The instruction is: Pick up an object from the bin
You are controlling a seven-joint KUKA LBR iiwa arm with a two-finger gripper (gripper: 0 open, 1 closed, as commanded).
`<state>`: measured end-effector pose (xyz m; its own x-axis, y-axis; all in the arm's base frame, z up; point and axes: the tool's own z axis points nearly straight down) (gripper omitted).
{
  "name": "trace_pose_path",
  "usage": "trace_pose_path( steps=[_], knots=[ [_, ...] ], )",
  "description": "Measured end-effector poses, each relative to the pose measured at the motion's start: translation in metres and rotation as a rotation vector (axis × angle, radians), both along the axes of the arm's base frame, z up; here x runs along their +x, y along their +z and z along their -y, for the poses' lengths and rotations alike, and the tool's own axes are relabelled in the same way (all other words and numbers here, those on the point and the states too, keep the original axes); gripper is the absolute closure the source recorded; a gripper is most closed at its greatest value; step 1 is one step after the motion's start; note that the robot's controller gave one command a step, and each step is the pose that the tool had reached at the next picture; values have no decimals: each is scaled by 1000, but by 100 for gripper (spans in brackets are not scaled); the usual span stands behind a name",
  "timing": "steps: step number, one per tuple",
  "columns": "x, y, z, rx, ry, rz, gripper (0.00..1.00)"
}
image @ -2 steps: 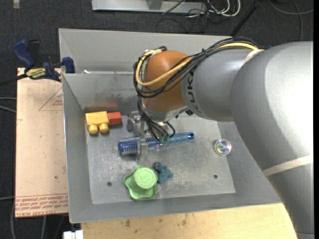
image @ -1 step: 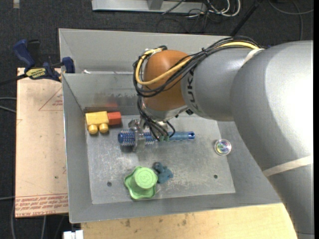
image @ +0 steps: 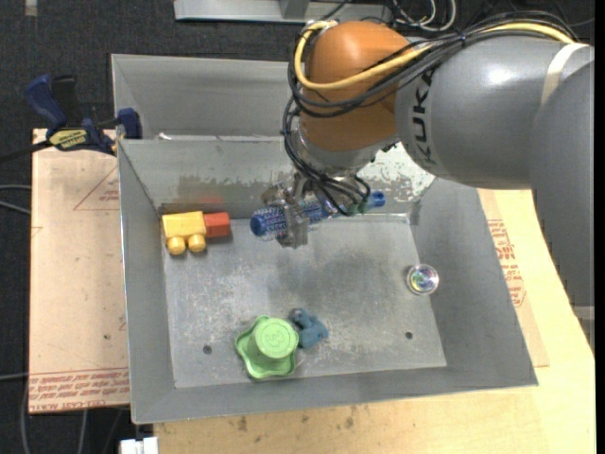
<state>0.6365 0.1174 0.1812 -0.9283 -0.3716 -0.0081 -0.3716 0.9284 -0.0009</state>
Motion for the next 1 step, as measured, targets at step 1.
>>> trace_pose_path(
  steps=[1],
  knots=[
    [-1,95,12,0,-19,3,100]
  ],
)
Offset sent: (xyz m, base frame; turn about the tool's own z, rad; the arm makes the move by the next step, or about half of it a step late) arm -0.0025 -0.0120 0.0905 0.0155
